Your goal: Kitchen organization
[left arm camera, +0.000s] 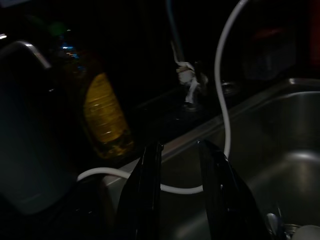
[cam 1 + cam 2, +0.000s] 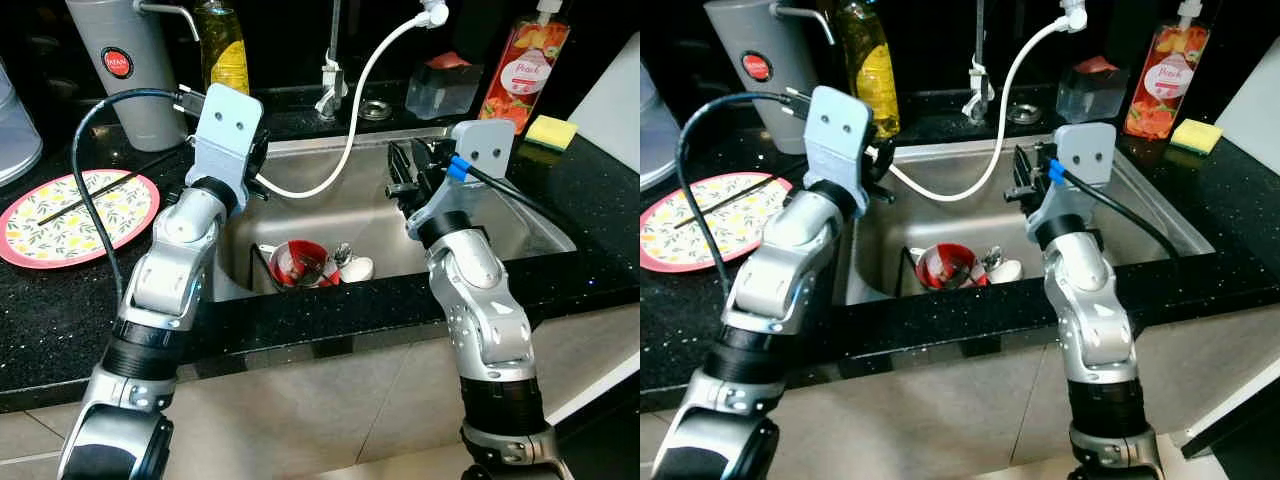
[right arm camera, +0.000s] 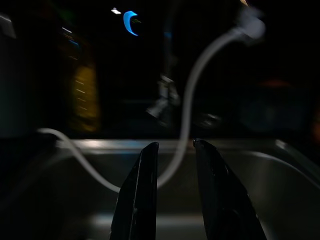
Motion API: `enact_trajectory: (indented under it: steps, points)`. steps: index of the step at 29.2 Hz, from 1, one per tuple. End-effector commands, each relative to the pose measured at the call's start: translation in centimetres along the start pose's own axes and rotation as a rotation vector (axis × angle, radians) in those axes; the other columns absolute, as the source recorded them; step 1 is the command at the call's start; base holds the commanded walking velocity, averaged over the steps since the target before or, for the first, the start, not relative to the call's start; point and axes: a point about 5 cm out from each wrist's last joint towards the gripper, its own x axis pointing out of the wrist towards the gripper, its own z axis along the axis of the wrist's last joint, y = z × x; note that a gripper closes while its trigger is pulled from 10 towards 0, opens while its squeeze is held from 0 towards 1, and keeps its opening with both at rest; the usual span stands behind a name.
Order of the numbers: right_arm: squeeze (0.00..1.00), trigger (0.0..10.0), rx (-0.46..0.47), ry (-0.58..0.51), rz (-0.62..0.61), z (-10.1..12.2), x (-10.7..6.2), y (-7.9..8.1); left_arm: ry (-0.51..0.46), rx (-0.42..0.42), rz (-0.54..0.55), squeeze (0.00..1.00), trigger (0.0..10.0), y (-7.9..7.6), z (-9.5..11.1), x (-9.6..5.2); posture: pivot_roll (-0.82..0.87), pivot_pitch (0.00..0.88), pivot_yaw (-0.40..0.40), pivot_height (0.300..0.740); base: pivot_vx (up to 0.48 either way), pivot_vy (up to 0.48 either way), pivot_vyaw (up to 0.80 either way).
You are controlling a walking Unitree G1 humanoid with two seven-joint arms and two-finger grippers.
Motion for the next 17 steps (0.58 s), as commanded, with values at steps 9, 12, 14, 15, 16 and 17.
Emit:
enact_trajectory:
  steps: [9,12,14,15,16,17]
  points:
    - [0.00,10.0,-0.131,0.054,-0.276,-1.0,-1.1,-7.3,0.052,-0.020,0.182,0.00,10.0,4.3,-0.9,-1.5,0.05,0.000,0.001,0.740,0.000,0.000,0.00]
    - [0.00,10.0,-0.145,0.054,-0.307,-0.9,-1.2,-8.1,0.072,-0.029,0.214,0.00,10.0,4.7,-1.3,-1.6,0.05,0.000,0.002,0.740,0.000,0.000,0.00]
    - [0.00,10.0,-0.164,0.062,-0.391,-0.9,-1.5,-9.6,0.120,-0.047,0.302,0.00,10.0,5.7,-1.9,-1.8,0.04,0.000,0.004,0.740,0.000,0.000,0.00]
    - [0.00,10.0,-0.178,0.074,-0.434,-1.1,-1.7,-10.2,0.130,-0.056,0.348,0.00,10.0,6.2,-2.0,-1.9,0.04,0.000,0.004,0.740,0.000,0.000,0.00]
    - [0.00,10.0,-0.178,0.074,-0.434,-1.1,-1.7,-10.2,0.130,-0.056,0.348,0.00,10.0,6.2,-2.0,-1.9,0.04,0.000,0.004,0.740,0.000,0.000,0.00]
    - [0.00,10.0,-0.192,0.089,-0.478,-1.2,-2.0,-10.9,0.138,-0.069,0.384,0.00,10.0,6.6,-2.1,-2.0,0.04,0.000,0.005,0.740,0.000,0.000,0.00]
